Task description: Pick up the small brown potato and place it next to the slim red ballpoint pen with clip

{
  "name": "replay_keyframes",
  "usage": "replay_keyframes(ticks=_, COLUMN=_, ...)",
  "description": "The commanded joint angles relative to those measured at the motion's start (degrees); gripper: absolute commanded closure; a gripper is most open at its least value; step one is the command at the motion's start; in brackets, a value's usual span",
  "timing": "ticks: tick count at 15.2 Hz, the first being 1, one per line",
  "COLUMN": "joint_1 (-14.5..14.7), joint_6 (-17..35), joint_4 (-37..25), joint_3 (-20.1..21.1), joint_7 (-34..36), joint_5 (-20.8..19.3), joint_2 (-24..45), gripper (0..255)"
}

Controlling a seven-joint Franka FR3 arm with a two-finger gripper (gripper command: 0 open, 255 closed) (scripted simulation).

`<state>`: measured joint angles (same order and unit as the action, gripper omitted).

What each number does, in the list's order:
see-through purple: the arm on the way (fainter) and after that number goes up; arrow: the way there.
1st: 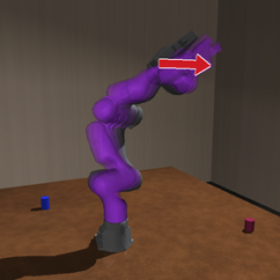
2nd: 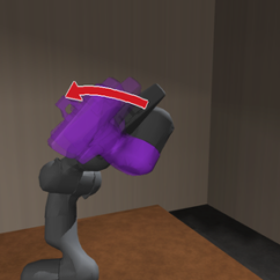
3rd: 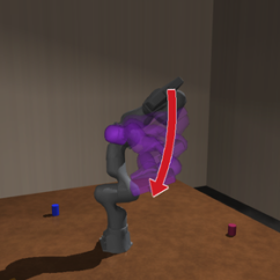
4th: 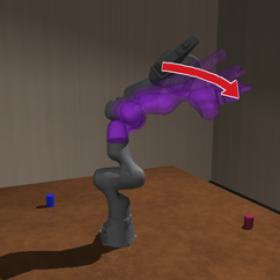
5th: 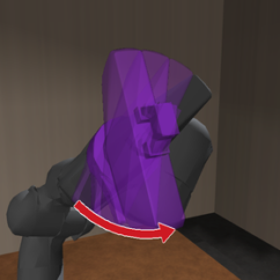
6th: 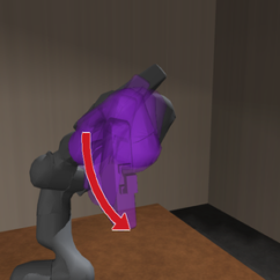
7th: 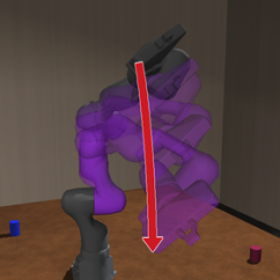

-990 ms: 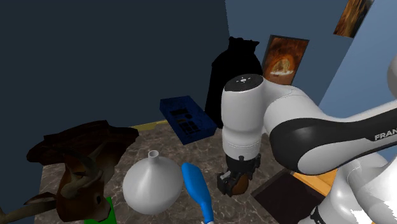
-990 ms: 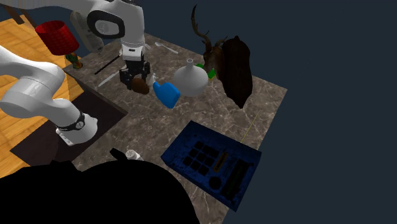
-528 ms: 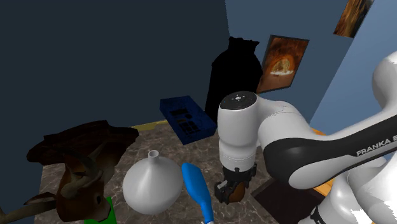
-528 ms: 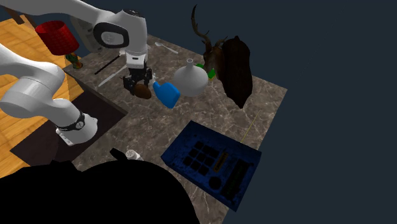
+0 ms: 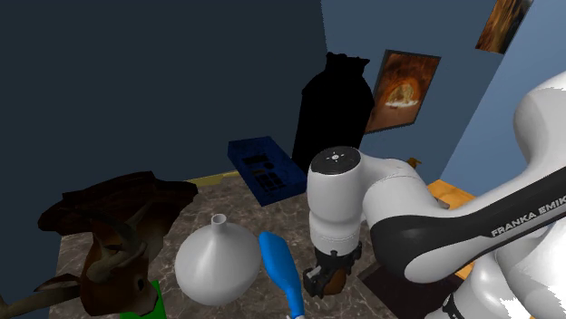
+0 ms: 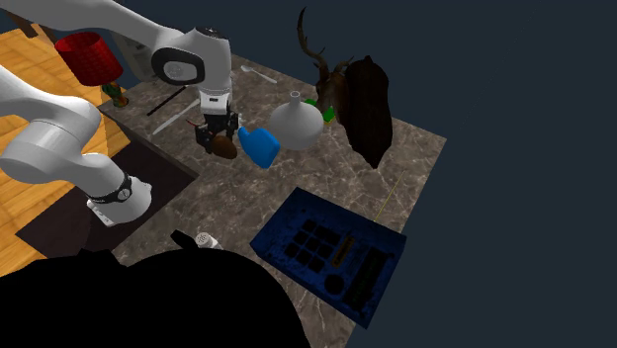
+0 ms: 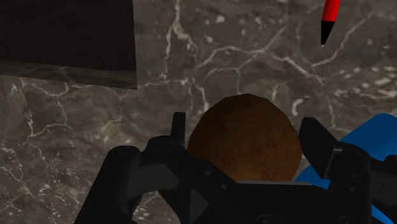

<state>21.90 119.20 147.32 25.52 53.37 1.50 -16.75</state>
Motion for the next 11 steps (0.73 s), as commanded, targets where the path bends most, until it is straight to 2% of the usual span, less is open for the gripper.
replay_keyframes(ticks=1, joint_1=-0.05, joint_6=0.14, joint_4=0.18, joint_3=0.00, joint_7=0.03, joint_5=-0.03, joint_2=0.21, gripper=255)
replay_keyframes(ticks=4, joint_1=-0.06, joint_6=0.15, joint_4=0.18, joint_3=0.01, joint_7=0.02, joint_5=-0.03, joint_2=0.21, gripper=255)
replay_keyframes(ticks=5, joint_1=-0.07, joint_6=0.22, joint_4=0.20, joint_3=0.02, joint_7=0.05, joint_5=-0.05, joint_2=0.27, gripper=0)
replay_keyframes(ticks=10, joint_1=-0.06, joint_6=0.15, joint_4=0.18, joint_3=0.01, joint_7=0.02, joint_5=-0.03, joint_2=0.21, gripper=0)
replay_keyframes(ticks=11, joint_1=0.07, joint_6=-2.02, joint_4=-1.24, joint_3=-0.14, joint_7=-0.22, joint_5=0.24, joint_2=-0.60, gripper=0)
